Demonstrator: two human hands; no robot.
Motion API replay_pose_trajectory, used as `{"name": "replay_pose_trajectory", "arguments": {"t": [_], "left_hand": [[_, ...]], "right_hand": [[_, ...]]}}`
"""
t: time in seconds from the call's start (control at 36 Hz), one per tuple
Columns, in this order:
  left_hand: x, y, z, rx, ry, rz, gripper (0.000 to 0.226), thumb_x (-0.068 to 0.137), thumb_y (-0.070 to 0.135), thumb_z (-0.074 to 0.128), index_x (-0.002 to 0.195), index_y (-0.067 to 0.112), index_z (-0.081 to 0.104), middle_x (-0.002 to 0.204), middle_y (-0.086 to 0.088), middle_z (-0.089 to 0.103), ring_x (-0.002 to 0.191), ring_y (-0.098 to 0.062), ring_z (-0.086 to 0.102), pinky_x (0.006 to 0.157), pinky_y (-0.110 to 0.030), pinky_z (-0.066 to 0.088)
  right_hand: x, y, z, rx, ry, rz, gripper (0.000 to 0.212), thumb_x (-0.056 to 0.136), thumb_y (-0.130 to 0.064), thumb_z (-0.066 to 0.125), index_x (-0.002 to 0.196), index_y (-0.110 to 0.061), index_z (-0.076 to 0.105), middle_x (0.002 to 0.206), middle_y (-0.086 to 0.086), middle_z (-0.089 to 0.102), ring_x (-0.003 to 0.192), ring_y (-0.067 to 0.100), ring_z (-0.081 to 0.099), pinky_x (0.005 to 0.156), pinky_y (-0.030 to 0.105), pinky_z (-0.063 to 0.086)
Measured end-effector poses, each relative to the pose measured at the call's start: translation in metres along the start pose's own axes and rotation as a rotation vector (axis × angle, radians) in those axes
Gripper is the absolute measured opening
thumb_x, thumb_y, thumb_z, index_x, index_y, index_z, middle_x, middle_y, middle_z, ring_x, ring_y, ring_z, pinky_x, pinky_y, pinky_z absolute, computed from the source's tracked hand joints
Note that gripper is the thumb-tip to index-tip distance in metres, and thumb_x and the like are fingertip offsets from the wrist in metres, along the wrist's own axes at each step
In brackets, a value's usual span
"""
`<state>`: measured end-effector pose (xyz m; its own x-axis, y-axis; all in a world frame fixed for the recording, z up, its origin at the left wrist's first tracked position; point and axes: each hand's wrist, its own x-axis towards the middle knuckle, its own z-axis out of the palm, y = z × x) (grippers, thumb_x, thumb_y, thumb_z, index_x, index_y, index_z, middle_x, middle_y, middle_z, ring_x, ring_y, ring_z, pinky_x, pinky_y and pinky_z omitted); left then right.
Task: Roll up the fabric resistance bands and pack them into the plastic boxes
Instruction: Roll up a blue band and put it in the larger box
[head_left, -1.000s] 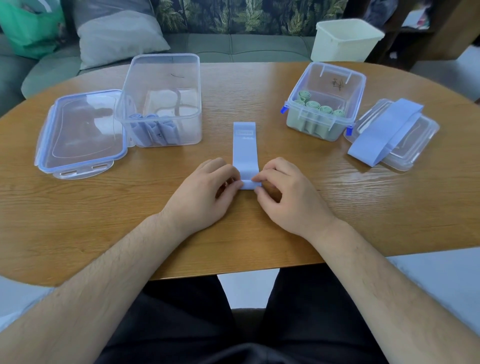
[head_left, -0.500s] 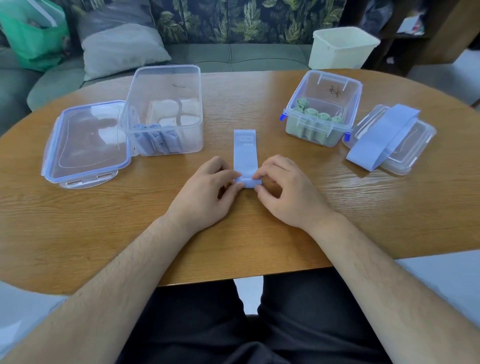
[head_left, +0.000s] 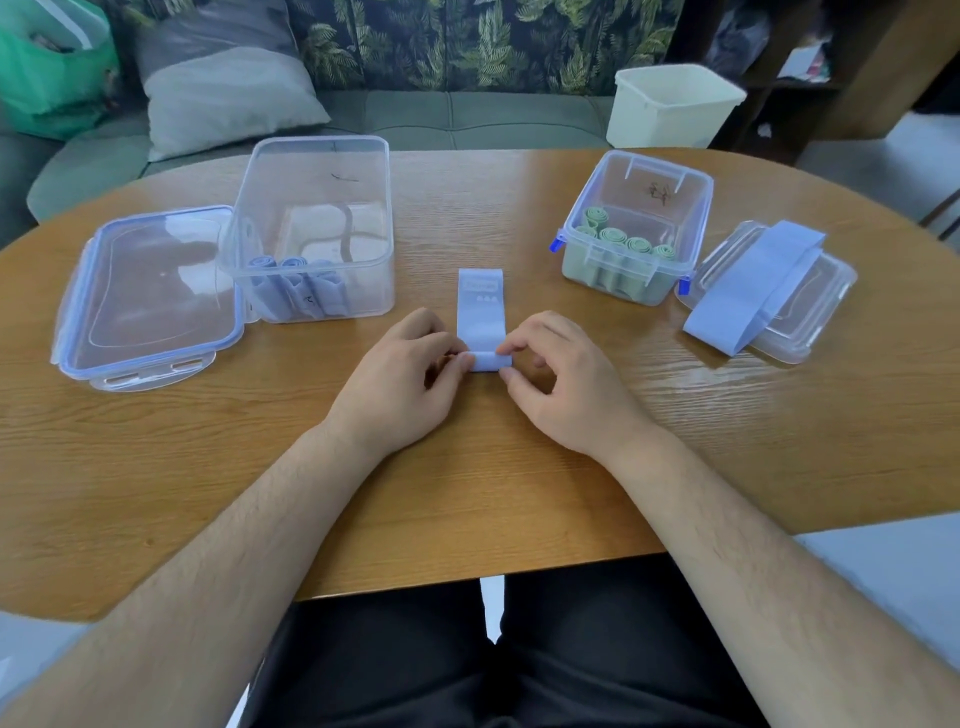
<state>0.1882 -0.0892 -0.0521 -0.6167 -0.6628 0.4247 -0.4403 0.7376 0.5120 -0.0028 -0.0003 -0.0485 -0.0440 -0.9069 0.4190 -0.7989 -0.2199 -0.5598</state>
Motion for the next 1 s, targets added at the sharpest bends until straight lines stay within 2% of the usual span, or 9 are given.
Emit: {"name": "replay_pose_trajectory", "arguments": {"t": [0.11,0.19,0.31,0.47,0.58,0.75,0.81,0.89,1.0], "left_hand": [[0.002,0.001,-0.001,0.01,-0.008,0.011,0.022,0.098,0.025,0.063,0.116,0.014,0.067,0.099,0.007,0.053,0.073,-0.003,0.05,0.071,-0.019,0.044],[0.004,0.002,-0.002,-0.012,-0.045,0.028,0.017,0.092,0.026,0.069,0.105,0.017,0.061,0.096,0.011,0.049,0.074,-0.002,0.051,0.069,-0.013,0.04],[0.009,-0.002,-0.001,0.007,-0.049,0.031,0.017,0.089,0.023,0.071,0.102,0.016,0.063,0.096,0.01,0.048,0.076,-0.006,0.048,0.072,-0.024,0.047],[0.016,-0.009,0.004,-0.002,-0.02,0.032,0.018,0.093,0.023,0.068,0.106,0.01,0.071,0.1,0.006,0.052,0.074,-0.007,0.05,0.071,-0.026,0.048],[0.024,-0.014,0.005,-0.001,-0.023,0.035,0.019,0.097,0.025,0.064,0.105,0.012,0.075,0.098,0.004,0.054,0.073,-0.01,0.054,0.07,-0.032,0.051],[0.028,-0.012,0.005,0.014,-0.021,0.029,0.029,0.097,0.029,0.061,0.122,0.014,0.064,0.103,0.01,0.051,0.077,-0.002,0.052,0.073,-0.021,0.047],[0.028,-0.013,0.005,0.023,-0.035,0.024,0.03,0.093,0.033,0.065,0.117,0.018,0.058,0.101,0.013,0.048,0.078,0.001,0.048,0.071,-0.015,0.041],[0.03,-0.016,0.006,0.05,-0.055,0.025,0.024,0.091,0.03,0.068,0.109,0.018,0.059,0.097,0.015,0.043,0.079,-0.002,0.044,0.072,-0.019,0.038],[0.031,-0.017,0.008,0.061,-0.036,0.018,0.018,0.095,0.025,0.065,0.109,0.015,0.061,0.095,0.014,0.043,0.081,-0.004,0.044,0.075,-0.02,0.037]], "right_hand": [[0.008,0.003,0.002,0.006,0.0,0.019,0.012,0.087,-0.014,0.069,0.099,-0.018,0.068,0.099,-0.01,0.058,0.093,0.011,0.055,0.083,0.028,0.049],[0.013,0.005,0.003,0.002,0.013,0.024,0.011,0.086,-0.013,0.069,0.096,-0.017,0.069,0.096,-0.008,0.058,0.087,0.01,0.053,0.08,0.02,0.045],[0.018,0.01,0.004,0.013,0.008,0.03,0.007,0.088,-0.017,0.067,0.094,-0.016,0.07,0.095,-0.008,0.059,0.087,0.008,0.053,0.081,0.018,0.043],[0.025,0.017,0.005,0.007,0.014,0.006,0.012,0.093,-0.015,0.064,0.104,-0.015,0.068,0.102,-0.011,0.053,0.089,0.003,0.051,0.082,0.018,0.043],[0.03,0.018,0.003,0.018,0.019,-0.027,0.008,0.089,-0.011,0.068,0.094,-0.014,0.063,0.099,-0.008,0.054,0.085,0.001,0.049,0.08,0.017,0.042],[0.041,0.026,0.005,0.03,0.017,-0.017,0.01,0.083,-0.016,0.072,0.091,-0.015,0.066,0.095,-0.007,0.057,0.083,-0.001,0.049,0.079,0.017,0.041],[0.043,0.028,0.006,0.039,0.019,-0.009,0.007,0.086,-0.017,0.069,0.092,-0.015,0.068,0.095,-0.007,0.058,0.082,-0.002,0.049,0.078,0.016,0.04],[0.043,0.029,0.005,0.05,0.008,-0.006,0.009,0.086,-0.018,0.069,0.094,-0.015,0.069,0.094,-0.008,0.056,0.082,0.002,0.05,0.079,0.017,0.041],[0.041,0.029,0.005,0.027,-0.031,0.0,0.028,0.08,-0.014,0.074,0.106,-0.017,0.064,0.096,-0.011,0.054,0.083,0.006,0.053,0.081,0.016,0.043]]}}
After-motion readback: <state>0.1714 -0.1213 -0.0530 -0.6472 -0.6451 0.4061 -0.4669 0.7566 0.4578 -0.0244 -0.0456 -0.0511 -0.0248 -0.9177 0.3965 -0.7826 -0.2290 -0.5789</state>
